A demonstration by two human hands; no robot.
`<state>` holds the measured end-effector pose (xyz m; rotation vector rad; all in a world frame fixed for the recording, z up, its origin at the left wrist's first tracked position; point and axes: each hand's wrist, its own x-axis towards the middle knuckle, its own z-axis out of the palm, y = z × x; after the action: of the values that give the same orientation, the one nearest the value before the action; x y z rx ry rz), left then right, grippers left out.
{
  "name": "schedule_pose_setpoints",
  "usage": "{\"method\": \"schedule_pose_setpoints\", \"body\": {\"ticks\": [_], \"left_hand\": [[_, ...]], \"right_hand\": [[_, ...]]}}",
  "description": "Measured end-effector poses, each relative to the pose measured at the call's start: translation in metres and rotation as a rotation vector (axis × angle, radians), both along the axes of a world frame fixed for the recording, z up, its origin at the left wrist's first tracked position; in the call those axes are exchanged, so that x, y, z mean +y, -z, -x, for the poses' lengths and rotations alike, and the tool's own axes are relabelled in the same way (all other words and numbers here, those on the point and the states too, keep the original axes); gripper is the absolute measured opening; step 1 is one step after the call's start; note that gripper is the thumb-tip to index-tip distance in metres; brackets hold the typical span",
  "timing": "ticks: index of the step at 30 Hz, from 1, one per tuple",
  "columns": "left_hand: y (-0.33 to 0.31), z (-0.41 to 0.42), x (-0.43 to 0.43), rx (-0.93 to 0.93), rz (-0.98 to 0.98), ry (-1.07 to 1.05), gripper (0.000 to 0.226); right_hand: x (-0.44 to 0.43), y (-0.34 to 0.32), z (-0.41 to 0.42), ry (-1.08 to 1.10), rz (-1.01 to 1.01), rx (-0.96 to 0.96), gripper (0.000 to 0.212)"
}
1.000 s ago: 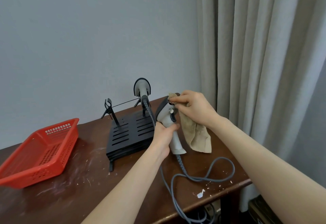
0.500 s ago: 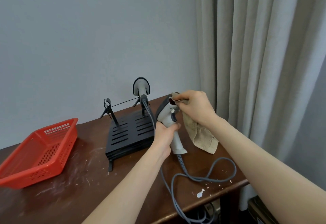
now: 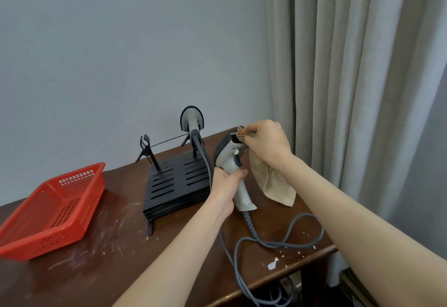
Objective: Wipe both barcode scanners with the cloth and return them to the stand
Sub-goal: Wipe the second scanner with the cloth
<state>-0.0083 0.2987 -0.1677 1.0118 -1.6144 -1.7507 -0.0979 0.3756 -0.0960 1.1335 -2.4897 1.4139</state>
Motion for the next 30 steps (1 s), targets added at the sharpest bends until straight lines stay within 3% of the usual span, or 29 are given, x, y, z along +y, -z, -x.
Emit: {"method": "schedule_pose_setpoints", "body": {"ticks": [5, 10, 13, 23, 30], "left_hand": [[-0.004, -0.001, -0.002, 0.073, -0.056, 0.027, 0.045], [0.0, -0.003, -0.002, 0.007, 0.016, -0.007, 0.041], [0.0, -0.001, -0.001, -0.009, 0.012, -0.003, 0.042], [-0.004, -0.002, -0.002, 0.043, -0.026, 0.014, 0.045], [0.0, -0.003, -0.004, 0.012, 0.013, -0.013, 0.043]], "right_hand": [[-0.003, -0.001, -0.008, -0.117, 0.156, -0.087, 0.019], [0.004, 0.004, 0.0, 0.079, -0.082, 0.026, 0.027], [0.002, 0.002, -0.001, 0.119, -0.12, 0.056, 0.03], [0.002, -0.006, -0.006, -0.189, 0.168, -0.197, 0.014], [0.005, -0.013, 0.001, -0.158, -0.06, -0.026, 0.018]]}}
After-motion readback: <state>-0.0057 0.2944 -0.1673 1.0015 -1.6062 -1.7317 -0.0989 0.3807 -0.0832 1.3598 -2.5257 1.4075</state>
